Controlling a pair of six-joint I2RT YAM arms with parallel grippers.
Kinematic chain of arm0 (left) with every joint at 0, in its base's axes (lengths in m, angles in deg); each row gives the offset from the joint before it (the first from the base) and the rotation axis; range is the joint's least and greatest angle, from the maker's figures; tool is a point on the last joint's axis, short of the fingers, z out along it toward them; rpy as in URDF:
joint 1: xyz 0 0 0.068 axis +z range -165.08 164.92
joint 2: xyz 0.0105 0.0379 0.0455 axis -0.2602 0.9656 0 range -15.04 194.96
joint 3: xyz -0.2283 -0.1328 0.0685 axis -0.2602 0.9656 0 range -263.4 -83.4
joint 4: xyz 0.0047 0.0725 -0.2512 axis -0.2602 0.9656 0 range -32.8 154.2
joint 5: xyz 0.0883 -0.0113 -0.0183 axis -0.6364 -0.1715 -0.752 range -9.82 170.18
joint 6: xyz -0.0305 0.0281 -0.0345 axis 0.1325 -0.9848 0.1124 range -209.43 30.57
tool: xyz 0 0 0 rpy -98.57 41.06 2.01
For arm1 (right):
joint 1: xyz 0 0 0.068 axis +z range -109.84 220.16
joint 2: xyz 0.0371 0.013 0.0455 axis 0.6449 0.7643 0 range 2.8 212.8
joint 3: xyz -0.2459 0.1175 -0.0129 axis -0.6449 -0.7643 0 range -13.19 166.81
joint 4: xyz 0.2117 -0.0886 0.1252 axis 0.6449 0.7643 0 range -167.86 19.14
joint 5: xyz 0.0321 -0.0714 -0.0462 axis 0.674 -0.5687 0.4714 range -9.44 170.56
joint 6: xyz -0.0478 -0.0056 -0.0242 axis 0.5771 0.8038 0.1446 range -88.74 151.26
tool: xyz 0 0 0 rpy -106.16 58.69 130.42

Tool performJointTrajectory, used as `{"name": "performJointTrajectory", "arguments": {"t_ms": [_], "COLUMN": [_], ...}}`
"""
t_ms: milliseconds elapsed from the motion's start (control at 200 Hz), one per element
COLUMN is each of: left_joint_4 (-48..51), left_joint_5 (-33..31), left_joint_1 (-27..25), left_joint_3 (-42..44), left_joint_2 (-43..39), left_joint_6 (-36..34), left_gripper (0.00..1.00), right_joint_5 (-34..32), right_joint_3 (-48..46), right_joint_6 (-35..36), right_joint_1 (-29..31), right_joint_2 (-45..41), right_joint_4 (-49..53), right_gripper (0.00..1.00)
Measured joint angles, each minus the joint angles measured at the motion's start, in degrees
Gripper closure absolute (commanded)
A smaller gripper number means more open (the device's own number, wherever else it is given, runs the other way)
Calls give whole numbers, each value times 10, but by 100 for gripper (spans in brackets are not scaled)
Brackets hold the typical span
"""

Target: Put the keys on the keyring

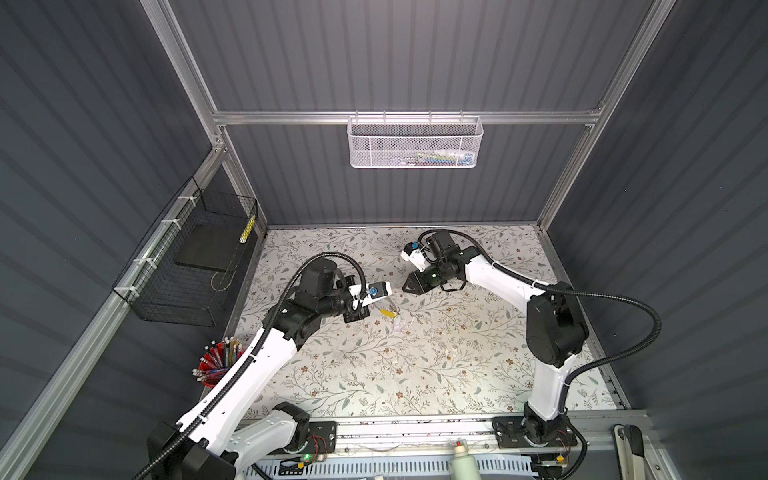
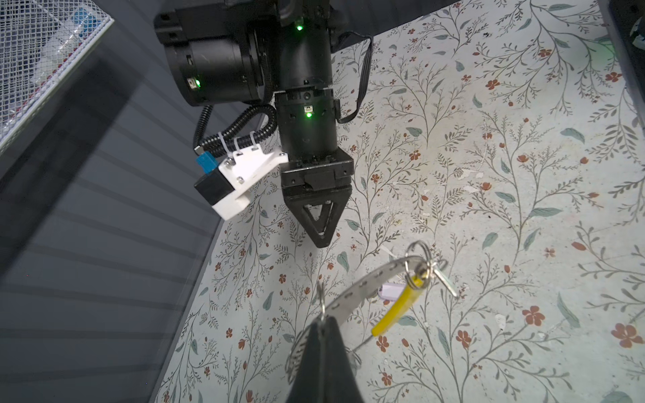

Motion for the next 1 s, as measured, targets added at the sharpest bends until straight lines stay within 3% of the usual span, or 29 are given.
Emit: {"name": "performJointTrajectory", "arguments": {"t_ms": [250,520,1001], "left_joint_4": [-16,-21,-25], "left_joint_5": [0,0,1], "left_joint_1": [0,0,0], "left_joint_3": [7,9,9], "left_joint_2": [0,-1,-1], "left_joint_6": [0,0,0], "left_gripper": [100,100,100], "right_joint_5": [-26,-27,-20], "right_joint_3": [36,105,169], "right_joint_6": [-72,-79,-73], "right_joint_1": [36,37,51], "right_joint_2": [75,144,193], "right_joint_4": [75,131,195], "right_gripper": [63,62,65]}}
